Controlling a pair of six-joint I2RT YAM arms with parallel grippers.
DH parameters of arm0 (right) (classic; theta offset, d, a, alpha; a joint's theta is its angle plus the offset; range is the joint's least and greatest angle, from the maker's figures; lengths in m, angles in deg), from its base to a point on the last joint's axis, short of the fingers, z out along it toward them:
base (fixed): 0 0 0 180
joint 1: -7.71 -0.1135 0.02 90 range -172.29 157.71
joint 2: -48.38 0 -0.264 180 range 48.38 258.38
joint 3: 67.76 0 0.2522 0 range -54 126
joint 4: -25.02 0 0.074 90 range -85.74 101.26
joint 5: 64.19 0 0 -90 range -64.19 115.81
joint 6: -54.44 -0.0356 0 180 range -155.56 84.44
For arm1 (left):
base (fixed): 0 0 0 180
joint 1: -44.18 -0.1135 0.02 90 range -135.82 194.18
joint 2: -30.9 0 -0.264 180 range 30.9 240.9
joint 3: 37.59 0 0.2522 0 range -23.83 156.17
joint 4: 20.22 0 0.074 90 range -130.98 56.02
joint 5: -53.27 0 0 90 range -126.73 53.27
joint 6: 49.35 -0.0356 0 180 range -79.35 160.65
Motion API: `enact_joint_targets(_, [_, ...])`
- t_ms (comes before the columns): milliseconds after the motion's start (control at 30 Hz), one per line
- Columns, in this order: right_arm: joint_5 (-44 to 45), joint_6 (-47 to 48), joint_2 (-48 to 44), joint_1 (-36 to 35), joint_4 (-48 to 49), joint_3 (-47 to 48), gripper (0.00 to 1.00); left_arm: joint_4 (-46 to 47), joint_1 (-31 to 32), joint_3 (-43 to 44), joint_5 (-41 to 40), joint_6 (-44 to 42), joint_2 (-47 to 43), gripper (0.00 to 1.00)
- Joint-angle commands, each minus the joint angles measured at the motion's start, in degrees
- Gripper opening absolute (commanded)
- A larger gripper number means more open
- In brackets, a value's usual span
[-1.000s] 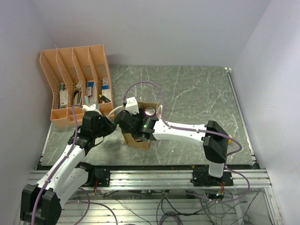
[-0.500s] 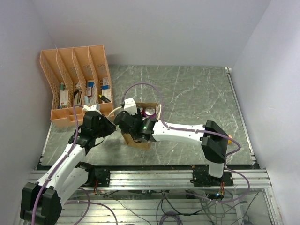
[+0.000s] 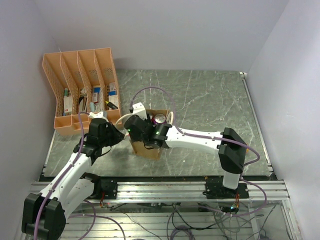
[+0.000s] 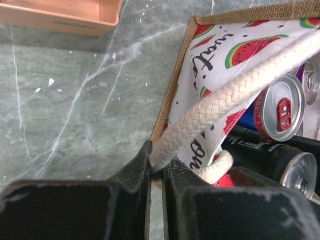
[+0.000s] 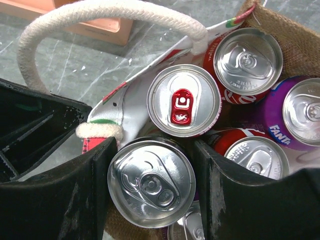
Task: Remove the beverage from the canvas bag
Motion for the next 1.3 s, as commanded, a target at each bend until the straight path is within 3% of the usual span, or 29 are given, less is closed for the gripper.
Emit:
enact_joint_targets(0, [-4.1,1.1,-7.0,2.6,1.7,-2.3,0.00,-0.6,0.4,0.2,1.4,-1.2,1.0,0.07])
enact_joint_targets(200, [-10.6,0.3,-13.9,6.1,5.4,-6.0,0.00,-0.4,0.4,0.2,2.5,-1.1,1.6,0.07])
enact_joint_targets(433, [-13.6,2.5,-16.6,9.6,4.8,-2.1,0.00,-0.4,0.4,0.3,3.8,-0.8,1.3,0.07])
enact_joint_targets(833, [-30.9,1.8,-22.9,25.7,6.8,3.2,0.00,-1.7,0.4,1.6,4.9,-0.7,0.1,0.07])
enact_joint_targets(1067, [-32.6,3.4,-23.4,35.9,6.3,8.2,0.00,-1.8,0.4,2.4,5.5,-1.2,0.0,0.07])
enact_joint_targets(1267, [-23.1,8.4,-23.8,40.0,5.6,9.5,0.00,-2.5,0.4,3.2,4.9,-1.1,-0.4,0.07])
